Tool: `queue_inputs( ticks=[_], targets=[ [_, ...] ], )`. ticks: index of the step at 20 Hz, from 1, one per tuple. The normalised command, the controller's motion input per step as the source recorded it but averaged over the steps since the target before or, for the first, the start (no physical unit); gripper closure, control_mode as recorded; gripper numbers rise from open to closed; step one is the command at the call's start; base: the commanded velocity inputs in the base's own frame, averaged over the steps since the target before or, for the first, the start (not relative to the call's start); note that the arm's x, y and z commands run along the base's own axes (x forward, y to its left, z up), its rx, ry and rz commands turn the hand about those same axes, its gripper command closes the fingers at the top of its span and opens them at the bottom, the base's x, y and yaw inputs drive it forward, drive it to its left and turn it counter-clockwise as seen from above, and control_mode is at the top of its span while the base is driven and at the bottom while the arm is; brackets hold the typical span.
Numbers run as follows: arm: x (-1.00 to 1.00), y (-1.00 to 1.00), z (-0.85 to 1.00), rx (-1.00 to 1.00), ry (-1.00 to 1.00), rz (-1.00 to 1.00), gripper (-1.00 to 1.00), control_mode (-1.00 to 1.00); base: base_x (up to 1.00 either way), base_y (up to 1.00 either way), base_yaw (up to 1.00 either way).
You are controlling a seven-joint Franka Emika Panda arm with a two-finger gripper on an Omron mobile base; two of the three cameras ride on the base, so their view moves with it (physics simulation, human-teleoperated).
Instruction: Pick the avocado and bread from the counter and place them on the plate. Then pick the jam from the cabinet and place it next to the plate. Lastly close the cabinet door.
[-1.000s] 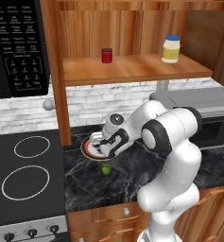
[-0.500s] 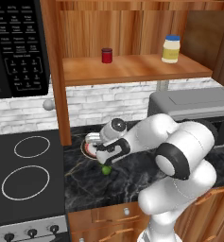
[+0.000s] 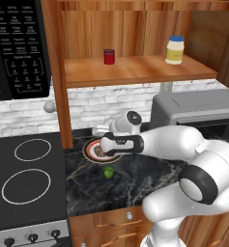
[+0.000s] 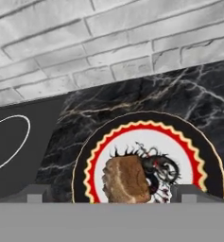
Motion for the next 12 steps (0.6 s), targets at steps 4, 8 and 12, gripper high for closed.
queue_inputs(
  ticks=[4,8,12],
  targets=[
    [-0.46,0.0,0.27,0.0,0.22,-0.09,-1.0,-1.0,0.0,0.0,0.0],
    [-0.53,0.0,0.36,0.0,0.21,-0.09,-1.0,-1.0,0.0,0.0,0.0],
    [-0.45,0.0,0.25,0.0,0.12,-0.04,-1.0,-1.0,0.0,0.0,0.0]
  ],
)
